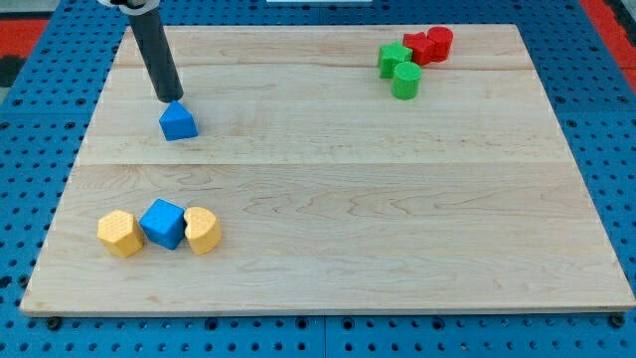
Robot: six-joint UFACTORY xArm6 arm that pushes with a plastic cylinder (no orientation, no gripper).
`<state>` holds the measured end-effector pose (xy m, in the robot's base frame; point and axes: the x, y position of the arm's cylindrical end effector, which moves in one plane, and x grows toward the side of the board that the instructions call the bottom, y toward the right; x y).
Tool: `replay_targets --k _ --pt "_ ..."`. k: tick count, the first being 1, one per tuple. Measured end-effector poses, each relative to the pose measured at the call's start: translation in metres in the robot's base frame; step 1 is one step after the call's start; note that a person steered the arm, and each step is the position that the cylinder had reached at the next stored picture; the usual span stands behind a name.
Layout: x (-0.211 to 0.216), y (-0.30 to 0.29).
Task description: Move the yellow heart and yellow hexagon to the right side
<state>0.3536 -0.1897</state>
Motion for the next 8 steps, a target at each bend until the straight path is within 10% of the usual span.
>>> replay_targets --k 1,4,8 --pt "0.093 0.008" --pt "0.014 0.04" --pt "0.061 0.0"
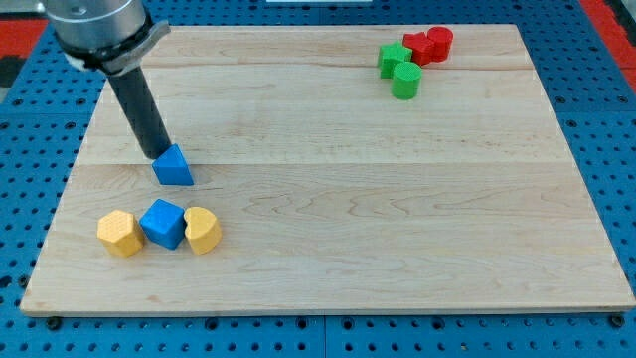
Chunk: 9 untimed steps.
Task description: Move the yellow heart and yellow hexagon to the right side
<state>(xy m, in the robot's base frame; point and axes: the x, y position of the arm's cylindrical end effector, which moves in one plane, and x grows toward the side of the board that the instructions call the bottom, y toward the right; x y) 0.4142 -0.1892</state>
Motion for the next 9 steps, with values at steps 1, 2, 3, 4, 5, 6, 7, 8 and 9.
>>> replay_targets --k 1,2,3,4,5,6,7,8,9 --pt "0.0 0.036" --pt "0.061 0.04" --pt "0.083 0.041" --pt "0.06 0.083" --pt "0.054 0.107" --pt "0.056 0.119" --pt "0.036 0.105" --pt "0.01 0.02" --pt "-0.01 -0.061"
